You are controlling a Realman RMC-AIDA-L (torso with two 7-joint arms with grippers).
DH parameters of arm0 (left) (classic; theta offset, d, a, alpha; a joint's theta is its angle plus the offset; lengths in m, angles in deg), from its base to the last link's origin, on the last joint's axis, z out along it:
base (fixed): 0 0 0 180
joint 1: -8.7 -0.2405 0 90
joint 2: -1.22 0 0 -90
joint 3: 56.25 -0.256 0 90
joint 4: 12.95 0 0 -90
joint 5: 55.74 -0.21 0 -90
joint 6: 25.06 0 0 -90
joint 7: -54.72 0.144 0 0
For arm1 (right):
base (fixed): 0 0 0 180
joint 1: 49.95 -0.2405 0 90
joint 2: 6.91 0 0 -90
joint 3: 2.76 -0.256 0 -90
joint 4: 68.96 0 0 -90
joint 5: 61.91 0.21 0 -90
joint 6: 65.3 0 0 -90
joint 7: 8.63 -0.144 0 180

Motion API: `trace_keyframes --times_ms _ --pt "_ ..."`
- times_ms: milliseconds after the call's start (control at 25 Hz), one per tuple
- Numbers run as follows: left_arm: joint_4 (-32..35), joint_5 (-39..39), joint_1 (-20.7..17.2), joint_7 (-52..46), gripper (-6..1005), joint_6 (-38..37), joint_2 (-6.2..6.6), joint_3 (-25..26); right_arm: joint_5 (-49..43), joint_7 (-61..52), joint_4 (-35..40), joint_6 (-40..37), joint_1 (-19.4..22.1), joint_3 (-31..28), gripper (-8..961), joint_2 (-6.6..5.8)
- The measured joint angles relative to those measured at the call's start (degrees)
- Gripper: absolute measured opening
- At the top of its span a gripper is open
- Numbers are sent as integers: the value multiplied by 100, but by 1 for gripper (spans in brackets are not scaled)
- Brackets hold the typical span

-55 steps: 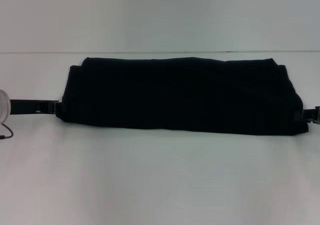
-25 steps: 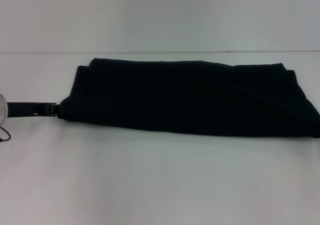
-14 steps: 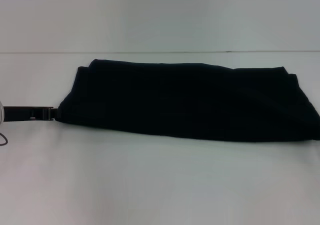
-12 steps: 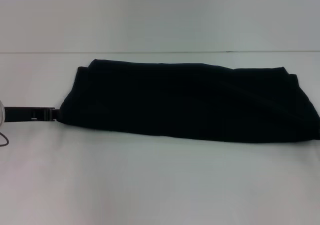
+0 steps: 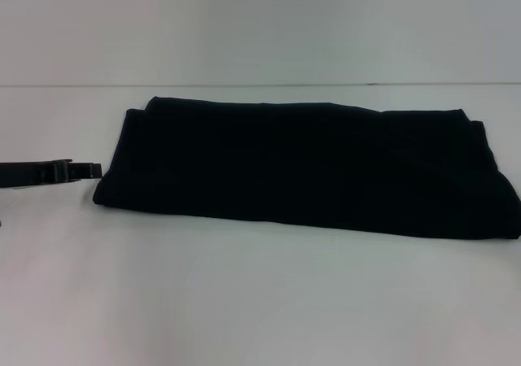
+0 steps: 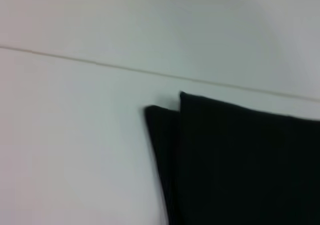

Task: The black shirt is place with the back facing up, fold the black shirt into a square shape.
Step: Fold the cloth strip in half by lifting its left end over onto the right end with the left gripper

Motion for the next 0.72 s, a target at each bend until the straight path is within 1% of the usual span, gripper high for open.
trace_keyframes --times_ms 80,160,240,360,480,520,560,720 --pt "136 66 -84 -105 252 -279 -6 37 191 181 57 -356 70 -166 379 -5" --pt "212 74 -134 -150 329 -739 -6 64 480 468 59 -764 116 -235 483 15" --pt "228 36 -146 -227 422 -1215 17 63 694 734 43 -1034 115 -239 569 101" --pt "235 -41 -109 -440 562 -1791 75 63 882 1045 30 -1162 7 -206 699 304" --pt "204 -118 -78 -863 704 -1973 106 82 904 1123 26 -1125 -191 -176 714 439" --pt "166 -122 -76 -987 752 -1959 106 88 897 1131 25 -1113 -326 -137 719 486" --pt "97 -117 -62 -1090 781 -1925 108 98 897 1131 25 -1113 -326 -137 724 486" --pt "-211 -86 40 -1304 897 -1685 135 112 891 1178 23 -1108 -554 -69 745 500"
